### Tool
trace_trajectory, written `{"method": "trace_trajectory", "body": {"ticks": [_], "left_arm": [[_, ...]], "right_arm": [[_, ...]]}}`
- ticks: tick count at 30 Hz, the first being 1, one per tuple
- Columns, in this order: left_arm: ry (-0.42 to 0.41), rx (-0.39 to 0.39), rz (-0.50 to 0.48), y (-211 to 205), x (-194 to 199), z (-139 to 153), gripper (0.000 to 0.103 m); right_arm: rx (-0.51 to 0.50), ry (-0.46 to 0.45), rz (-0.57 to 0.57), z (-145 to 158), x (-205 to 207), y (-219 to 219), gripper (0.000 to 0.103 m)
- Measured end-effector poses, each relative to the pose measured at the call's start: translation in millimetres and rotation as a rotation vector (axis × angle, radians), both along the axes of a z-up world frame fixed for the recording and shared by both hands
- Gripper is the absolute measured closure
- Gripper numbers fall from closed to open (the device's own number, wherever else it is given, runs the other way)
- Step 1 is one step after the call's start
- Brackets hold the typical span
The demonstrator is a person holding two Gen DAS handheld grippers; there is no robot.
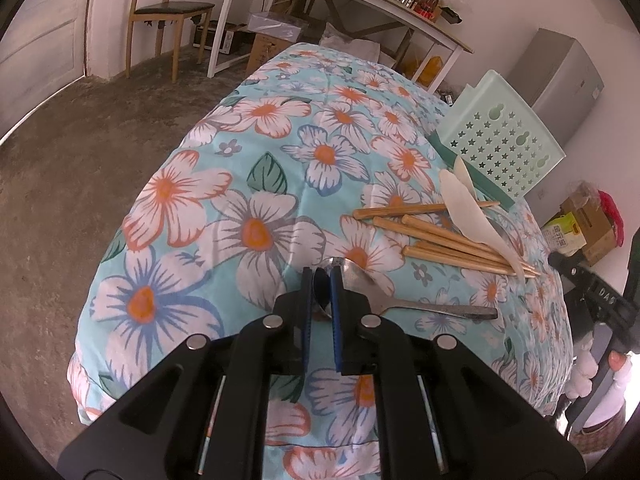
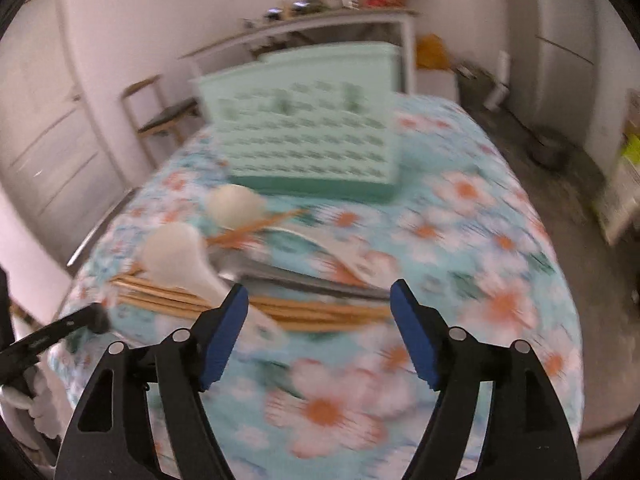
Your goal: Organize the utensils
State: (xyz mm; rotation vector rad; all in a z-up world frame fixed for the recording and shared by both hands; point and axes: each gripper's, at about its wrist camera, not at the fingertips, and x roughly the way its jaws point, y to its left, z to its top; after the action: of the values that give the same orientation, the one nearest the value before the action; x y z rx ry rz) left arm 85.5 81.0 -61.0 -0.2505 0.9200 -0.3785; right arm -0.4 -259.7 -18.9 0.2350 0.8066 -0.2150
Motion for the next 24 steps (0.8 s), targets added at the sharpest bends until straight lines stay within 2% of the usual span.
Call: {"method": "trace_trajectory", "body": {"ticks": [4, 9, 11, 24], "left_arm": [[0.000, 0.000, 0.000, 1, 0, 0, 0.095], [0.000, 0.000, -0.001, 1, 0, 0, 0.095], [0.000, 0.000, -0.001, 0, 0, 0, 0.095], [-0.001, -0.001, -0.001, 1, -1, 0, 0.095]], "right_arm": [[-0.016, 0.066, -0.040, -18, -7, -11, 0.024], [-0.026, 0.134, -0.026, -41, -4, -12, 0.017], [-0.030, 0.132, -0.027, -43, -3, -13, 0.006], [-0.043, 0.093, -0.002, -47, -3, -14, 0.006]]}}
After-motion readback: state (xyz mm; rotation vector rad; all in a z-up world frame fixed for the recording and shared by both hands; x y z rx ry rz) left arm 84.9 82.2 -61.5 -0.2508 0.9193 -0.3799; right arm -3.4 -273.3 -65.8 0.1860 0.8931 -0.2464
